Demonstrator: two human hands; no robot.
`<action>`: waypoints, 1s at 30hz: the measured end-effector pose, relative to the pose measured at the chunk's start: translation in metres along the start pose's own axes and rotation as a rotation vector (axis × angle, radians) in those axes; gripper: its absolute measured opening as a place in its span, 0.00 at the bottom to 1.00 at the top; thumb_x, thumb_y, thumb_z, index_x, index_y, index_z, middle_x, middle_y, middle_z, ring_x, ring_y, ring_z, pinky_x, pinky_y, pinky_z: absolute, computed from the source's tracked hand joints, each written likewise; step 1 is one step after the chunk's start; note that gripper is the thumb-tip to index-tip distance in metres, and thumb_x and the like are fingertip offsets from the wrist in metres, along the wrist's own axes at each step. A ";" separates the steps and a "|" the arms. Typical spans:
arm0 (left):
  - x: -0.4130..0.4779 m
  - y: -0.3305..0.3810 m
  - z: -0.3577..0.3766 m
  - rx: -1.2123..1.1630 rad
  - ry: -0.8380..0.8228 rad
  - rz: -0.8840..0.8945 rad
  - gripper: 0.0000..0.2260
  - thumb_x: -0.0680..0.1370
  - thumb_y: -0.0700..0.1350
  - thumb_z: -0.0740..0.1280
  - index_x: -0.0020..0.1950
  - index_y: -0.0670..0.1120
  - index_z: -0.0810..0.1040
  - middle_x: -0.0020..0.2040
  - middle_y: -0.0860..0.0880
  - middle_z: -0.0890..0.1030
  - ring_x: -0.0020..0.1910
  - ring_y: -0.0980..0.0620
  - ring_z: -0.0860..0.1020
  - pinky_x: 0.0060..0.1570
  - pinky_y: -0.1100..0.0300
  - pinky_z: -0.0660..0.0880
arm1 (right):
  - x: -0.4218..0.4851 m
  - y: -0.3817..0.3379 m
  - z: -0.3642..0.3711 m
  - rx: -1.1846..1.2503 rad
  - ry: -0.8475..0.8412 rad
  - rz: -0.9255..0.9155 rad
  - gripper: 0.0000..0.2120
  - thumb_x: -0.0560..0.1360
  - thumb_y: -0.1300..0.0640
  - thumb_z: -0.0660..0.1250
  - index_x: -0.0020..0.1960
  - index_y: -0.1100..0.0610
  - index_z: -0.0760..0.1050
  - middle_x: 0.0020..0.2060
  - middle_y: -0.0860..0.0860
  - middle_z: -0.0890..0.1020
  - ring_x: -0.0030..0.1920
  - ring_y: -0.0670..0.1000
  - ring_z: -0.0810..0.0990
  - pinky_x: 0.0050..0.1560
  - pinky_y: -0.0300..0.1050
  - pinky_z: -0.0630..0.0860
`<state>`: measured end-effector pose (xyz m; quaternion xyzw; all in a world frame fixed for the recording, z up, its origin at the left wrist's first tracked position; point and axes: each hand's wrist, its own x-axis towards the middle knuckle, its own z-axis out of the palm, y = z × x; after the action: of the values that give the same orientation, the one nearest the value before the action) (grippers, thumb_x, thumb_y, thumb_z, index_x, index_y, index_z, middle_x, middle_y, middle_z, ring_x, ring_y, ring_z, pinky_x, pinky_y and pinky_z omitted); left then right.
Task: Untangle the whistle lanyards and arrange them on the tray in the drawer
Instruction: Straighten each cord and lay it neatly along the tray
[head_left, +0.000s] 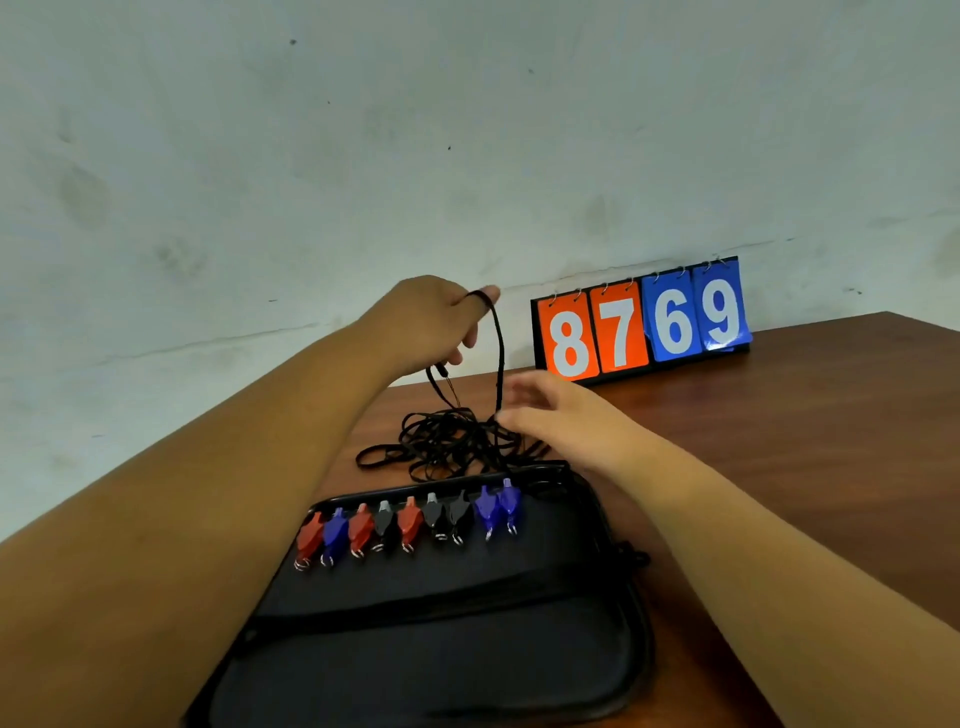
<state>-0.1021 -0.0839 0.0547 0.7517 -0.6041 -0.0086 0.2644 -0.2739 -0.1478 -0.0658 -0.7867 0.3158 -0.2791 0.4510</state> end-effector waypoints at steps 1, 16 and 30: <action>0.000 0.003 -0.002 0.037 -0.018 0.014 0.28 0.86 0.65 0.57 0.45 0.46 0.84 0.39 0.48 0.87 0.41 0.53 0.85 0.44 0.57 0.73 | 0.002 -0.012 0.002 0.050 -0.001 -0.015 0.30 0.78 0.39 0.73 0.78 0.42 0.71 0.67 0.38 0.79 0.66 0.41 0.78 0.66 0.42 0.73; 0.001 -0.037 -0.072 0.233 0.169 0.001 0.15 0.89 0.50 0.60 0.55 0.43 0.83 0.44 0.51 0.78 0.39 0.50 0.76 0.36 0.56 0.70 | 0.005 -0.010 -0.063 0.481 0.336 -0.003 0.11 0.83 0.51 0.72 0.58 0.58 0.85 0.35 0.51 0.74 0.31 0.48 0.67 0.36 0.46 0.74; -0.019 -0.084 -0.081 0.121 0.135 -0.018 0.15 0.87 0.54 0.62 0.48 0.51 0.84 0.47 0.54 0.80 0.44 0.55 0.76 0.40 0.57 0.69 | -0.015 0.007 -0.058 -0.132 0.160 -0.035 0.14 0.76 0.37 0.76 0.58 0.41 0.84 0.55 0.40 0.83 0.57 0.43 0.80 0.55 0.41 0.74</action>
<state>-0.0039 -0.0245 0.0845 0.7707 -0.5773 0.0761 0.2587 -0.3274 -0.1705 -0.0491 -0.7955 0.3546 -0.3275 0.3664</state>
